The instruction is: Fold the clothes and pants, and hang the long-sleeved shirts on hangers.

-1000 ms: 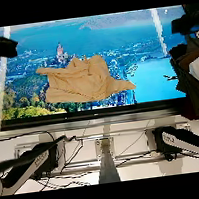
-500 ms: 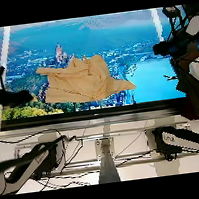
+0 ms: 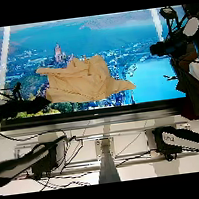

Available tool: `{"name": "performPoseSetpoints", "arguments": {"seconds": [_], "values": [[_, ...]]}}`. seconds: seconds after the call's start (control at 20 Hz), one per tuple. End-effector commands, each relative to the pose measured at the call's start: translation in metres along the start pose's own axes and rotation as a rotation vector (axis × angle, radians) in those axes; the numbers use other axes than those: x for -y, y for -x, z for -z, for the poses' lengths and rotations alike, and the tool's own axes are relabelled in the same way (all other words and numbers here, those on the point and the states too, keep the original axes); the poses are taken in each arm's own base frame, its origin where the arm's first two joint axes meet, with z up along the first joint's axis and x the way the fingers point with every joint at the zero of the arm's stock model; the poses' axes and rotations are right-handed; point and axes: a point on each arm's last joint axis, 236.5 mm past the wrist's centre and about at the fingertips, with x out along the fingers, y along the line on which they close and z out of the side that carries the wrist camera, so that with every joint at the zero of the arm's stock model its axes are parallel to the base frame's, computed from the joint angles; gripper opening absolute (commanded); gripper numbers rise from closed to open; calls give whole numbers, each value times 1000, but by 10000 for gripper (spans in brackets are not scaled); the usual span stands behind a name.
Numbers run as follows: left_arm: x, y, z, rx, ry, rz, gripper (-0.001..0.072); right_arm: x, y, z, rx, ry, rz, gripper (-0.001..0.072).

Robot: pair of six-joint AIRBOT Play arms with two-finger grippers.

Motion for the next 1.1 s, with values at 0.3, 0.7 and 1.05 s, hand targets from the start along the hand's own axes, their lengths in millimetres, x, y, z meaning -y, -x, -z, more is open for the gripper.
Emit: {"name": "performPoseSetpoints", "arguments": {"seconds": [0.3, 0.7, 1.05], "values": [[-8, -12, -33, 129, 50, -2, 11, -1, -63, 15, -93, 9, -29, 12], [78, 99, -77, 215, -291, 58, 10, -112, -108, 11, -20, 97, -541, 406], [150, 229, -75, 600, -535, -89, 10, -147, -107, 12, -15, 89, -611, 449]]}}
